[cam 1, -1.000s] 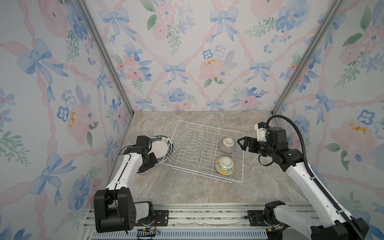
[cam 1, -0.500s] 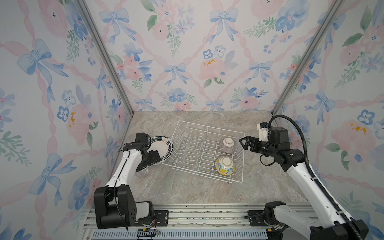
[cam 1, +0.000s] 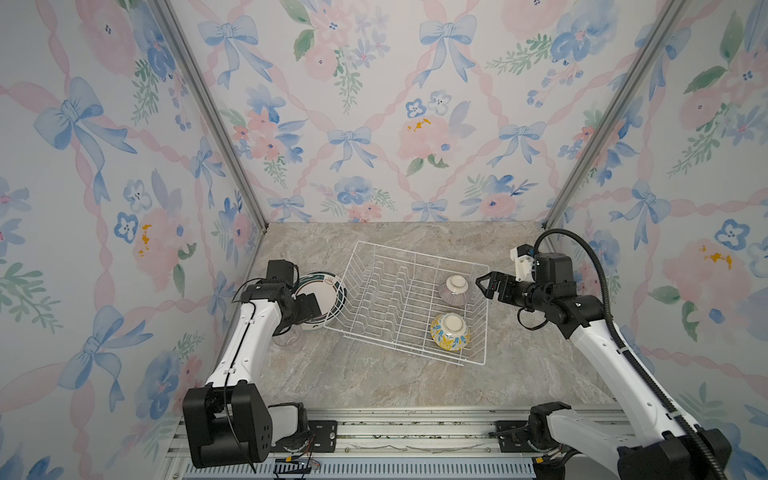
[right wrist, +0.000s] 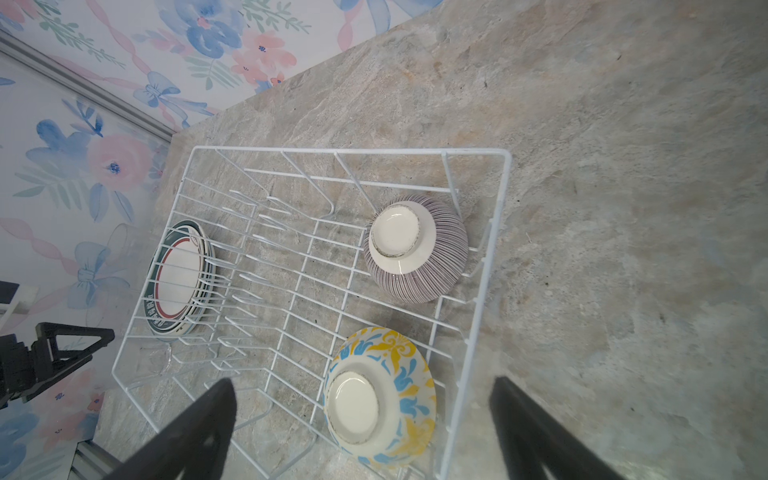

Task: Unload the mixed dishes from the dish rack
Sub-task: 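Move the left gripper back over the rack toward the patterned bowl, then lower the left gripper onto the yellow-blue patterned bowl to grasp it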

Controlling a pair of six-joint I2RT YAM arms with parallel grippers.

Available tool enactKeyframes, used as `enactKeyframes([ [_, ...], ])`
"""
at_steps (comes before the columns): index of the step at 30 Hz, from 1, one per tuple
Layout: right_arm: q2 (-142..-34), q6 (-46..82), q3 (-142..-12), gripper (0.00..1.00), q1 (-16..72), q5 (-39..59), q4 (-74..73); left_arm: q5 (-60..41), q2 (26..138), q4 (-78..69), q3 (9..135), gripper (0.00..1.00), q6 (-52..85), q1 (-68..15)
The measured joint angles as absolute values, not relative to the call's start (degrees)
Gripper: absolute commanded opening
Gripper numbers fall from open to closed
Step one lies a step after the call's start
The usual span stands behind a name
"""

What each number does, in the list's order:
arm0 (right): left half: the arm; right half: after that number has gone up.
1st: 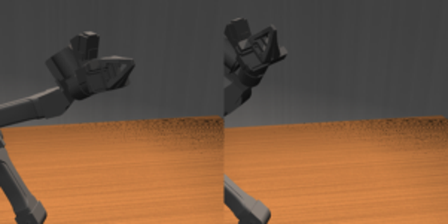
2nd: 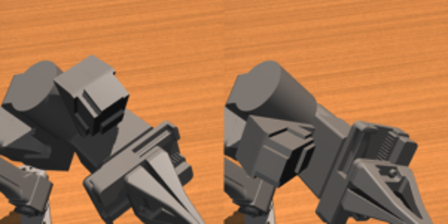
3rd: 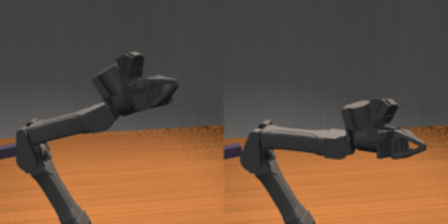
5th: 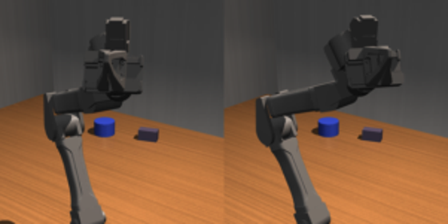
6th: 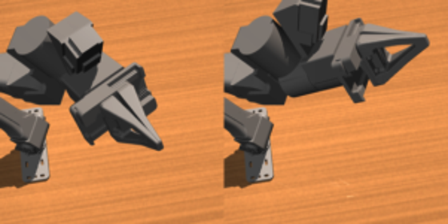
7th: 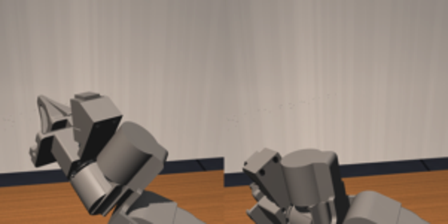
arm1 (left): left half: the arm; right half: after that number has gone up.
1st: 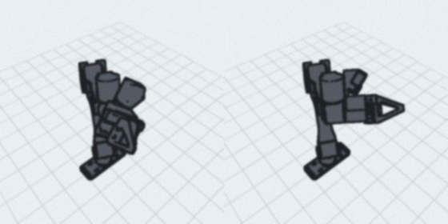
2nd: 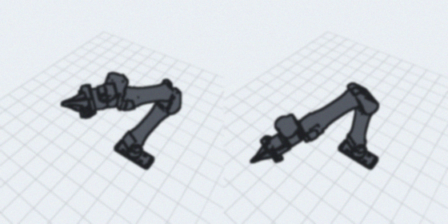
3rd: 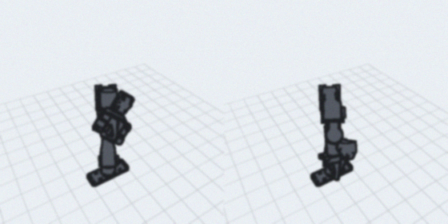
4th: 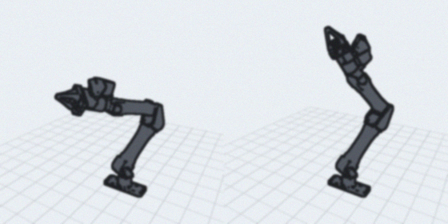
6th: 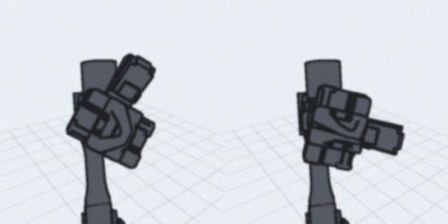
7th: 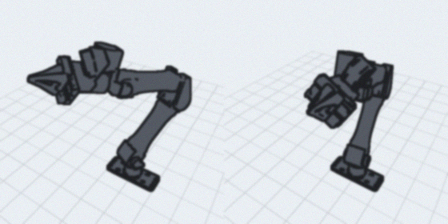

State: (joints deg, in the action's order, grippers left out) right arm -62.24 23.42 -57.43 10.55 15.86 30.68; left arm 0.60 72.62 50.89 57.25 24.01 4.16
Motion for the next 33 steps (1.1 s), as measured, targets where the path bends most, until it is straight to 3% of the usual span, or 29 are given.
enactKeyframes([
  [13,-63.0,23.5,-57.4,0.97,10.5,15.9,30.7,0.1,71.6,50.9,66.9,0.98,24.9,-4.6],
  [26,-66.3,23.5,-57.4,0.97,10.8,15.3,33.8,4.6,79.4,47.5,75.9,0.98,33.6,-28.0],
  [33,-66.3,23.6,-56.6,1.0,12.1,12.1,36.2,4.9,86.5,41.1,76.0,0.98,36.3,-36.3],
])
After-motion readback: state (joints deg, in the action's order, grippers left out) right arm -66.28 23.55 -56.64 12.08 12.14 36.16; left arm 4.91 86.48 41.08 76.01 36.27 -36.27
